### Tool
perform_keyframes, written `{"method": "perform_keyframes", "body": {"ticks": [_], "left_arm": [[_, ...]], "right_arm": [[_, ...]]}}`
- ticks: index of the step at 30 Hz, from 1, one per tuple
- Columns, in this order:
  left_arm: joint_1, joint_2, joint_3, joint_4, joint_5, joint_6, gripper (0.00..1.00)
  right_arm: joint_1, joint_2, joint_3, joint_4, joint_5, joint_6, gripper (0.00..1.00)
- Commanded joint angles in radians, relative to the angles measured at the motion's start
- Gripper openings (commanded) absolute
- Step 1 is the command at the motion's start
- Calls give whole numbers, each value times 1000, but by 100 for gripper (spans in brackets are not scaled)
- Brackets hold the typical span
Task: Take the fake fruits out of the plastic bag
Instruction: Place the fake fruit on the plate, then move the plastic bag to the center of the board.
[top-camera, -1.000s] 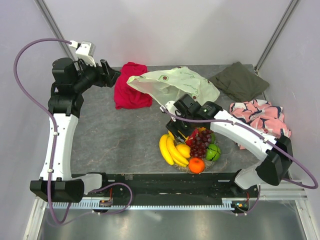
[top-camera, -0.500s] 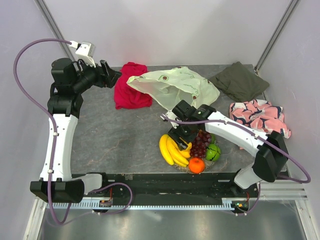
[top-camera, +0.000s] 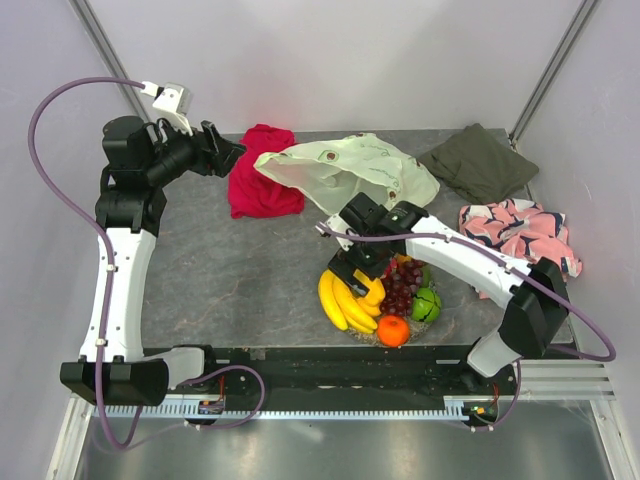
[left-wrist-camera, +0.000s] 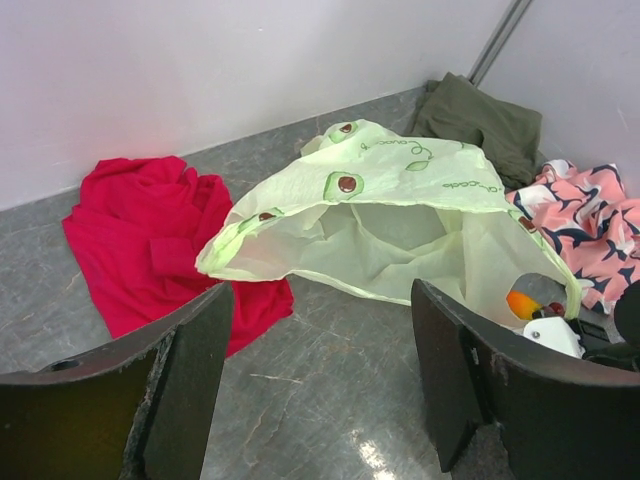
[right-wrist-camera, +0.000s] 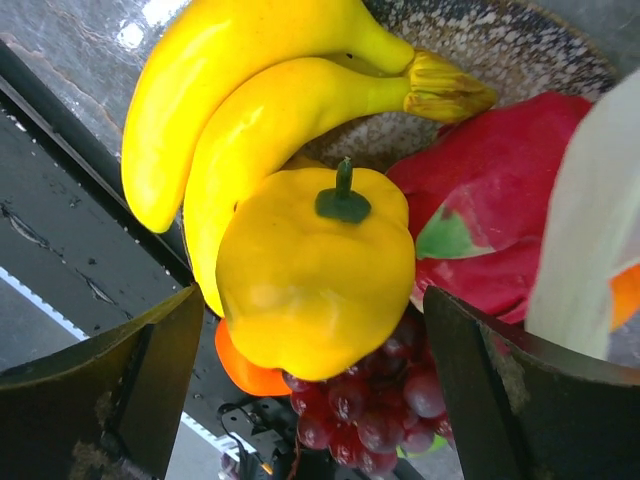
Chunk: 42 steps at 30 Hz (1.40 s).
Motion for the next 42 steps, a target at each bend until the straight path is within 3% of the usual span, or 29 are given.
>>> {"method": "perform_keyframes", "body": {"ticks": [1,5,9,16,25,26,29,32,33,37,40,41,42], "left_arm": [[3,-2,9,47,46,-41,78],[4,10,14,50,47,-40,78],[4,12,15,29,45,-8,77],[3,-34,-5,-61,70,167,75],[4,-48,-11,-105,92,189,75],[4,-45,-8,-108,93,189,75],[3,-38,-8,-106,94,186,75],[4,-33,-9,-101,100,177,75],[4,-30,-11,-97,106,172,75],[4,-31,-40,-91,70,154,77],[4,-38,-89,-85,-45,132,84],[4,-42,-103,-85,-65,131,94],[3,-42,-115,-85,-97,127,97]], "right_arm": [[2,-30,124,-80,15,-79,98],[-3,-31,225,-145,26,-148,98],[-105,-4,255,-162,8,-190,98],[-285,264,374,-80,47,-231,98],[-438,701,907,64,230,-253,98],[-452,731,1045,72,253,-250,98],[-501,763,1183,131,255,-246,98],[-506,636,1037,238,184,-272,98],[-506,546,979,256,78,-279,98],[-474,342,662,225,-57,-254,98],[-468,162,457,193,-117,-204,98],[-468,115,411,191,-120,-190,98],[-469,22,334,191,-85,-178,98]]}}
